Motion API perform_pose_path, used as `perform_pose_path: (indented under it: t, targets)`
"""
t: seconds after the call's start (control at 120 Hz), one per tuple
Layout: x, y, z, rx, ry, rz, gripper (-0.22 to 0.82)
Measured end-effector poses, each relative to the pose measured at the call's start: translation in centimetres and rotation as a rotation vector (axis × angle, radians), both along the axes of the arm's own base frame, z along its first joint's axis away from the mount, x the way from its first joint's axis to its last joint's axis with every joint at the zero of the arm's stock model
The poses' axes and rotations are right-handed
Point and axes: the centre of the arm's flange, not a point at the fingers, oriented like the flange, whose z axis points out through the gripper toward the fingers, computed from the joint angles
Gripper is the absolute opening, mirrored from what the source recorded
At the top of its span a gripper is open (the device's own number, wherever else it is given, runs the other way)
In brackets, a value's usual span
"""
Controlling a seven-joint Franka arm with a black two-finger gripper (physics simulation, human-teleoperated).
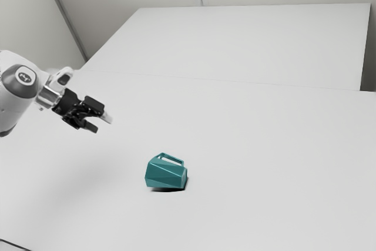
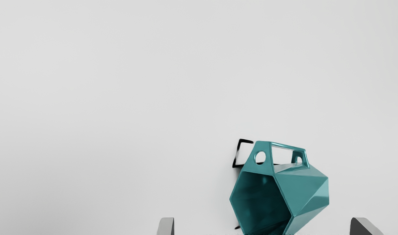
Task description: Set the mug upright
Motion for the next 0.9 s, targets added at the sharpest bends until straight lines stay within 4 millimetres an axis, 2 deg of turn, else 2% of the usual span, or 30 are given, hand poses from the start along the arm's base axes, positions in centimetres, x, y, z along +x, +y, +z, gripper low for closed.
perform_pose_path:
  t: [0.267, 0.392, 0.592, 0.9]
  targets:
    - [-0.2, -1.2, -4.4, -0.129, -0.057, -0.088, 0.59]
    - [-1.1, -2.0, -6.4, -0.191, -0.094, -0.115, 0.59]
    - [-2.5, -3.0, -7.9, -0.229, -0.162, -0.174, 0.59]
    - [-3.5, -4.3, -10.1, -0.253, -0.217, -0.234, 0.59]
